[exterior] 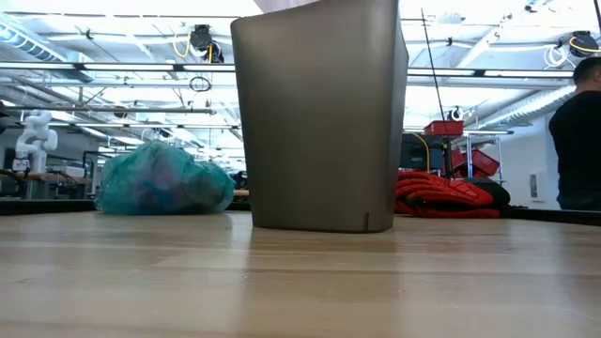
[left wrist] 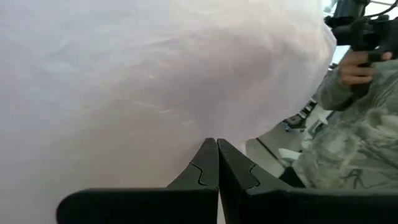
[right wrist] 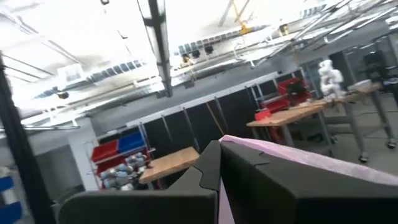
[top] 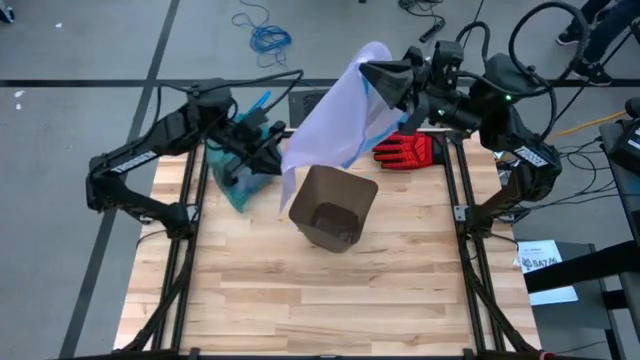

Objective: Place trash/remove bag and relplace
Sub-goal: Insert the new pink trash bag into the trash bin

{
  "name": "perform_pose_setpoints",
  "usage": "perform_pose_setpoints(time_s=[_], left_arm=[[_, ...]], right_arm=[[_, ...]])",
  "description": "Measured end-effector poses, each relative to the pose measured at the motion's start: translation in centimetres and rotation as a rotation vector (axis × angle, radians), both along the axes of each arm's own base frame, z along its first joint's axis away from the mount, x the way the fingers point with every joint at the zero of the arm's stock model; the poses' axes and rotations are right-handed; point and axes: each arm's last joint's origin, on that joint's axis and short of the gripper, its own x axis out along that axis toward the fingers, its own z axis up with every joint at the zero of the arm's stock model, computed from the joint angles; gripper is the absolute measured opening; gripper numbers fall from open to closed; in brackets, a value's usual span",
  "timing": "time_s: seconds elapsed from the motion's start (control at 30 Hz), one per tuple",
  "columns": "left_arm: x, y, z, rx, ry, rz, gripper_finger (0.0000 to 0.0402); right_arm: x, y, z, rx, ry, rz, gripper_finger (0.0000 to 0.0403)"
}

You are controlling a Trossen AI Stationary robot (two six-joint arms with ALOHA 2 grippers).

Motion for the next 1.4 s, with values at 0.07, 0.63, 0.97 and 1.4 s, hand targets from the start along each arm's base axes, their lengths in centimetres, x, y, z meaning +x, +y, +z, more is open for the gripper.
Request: perform_pose_setpoints(time_s=[0.07,0.63,0.97,1.4], left_arm=[[0.4,0.2,-0.2,0.015,-0.007,0.007,0.0],[1.9,1.0,-0.2,0.058,-0.068,0.103,0.0],[1.9,1.0,-0.2,0.052,-0.063,0.107,0.0],[3.1,-1.1,-1.2,0.059,-0.076,0.084,0.0]], right_arm=[[0.0,0.3,0.1,0.017,-0.015,0.016,0.0],[-1.0,3.6,0.9,0.217,-0.047,0.28,0.0],[-2.4,4.7,0.9,0.353,0.071,0.376,0.0],[-2.1,4.2,-0.8,0.456,0.251,0.336,0.0]])
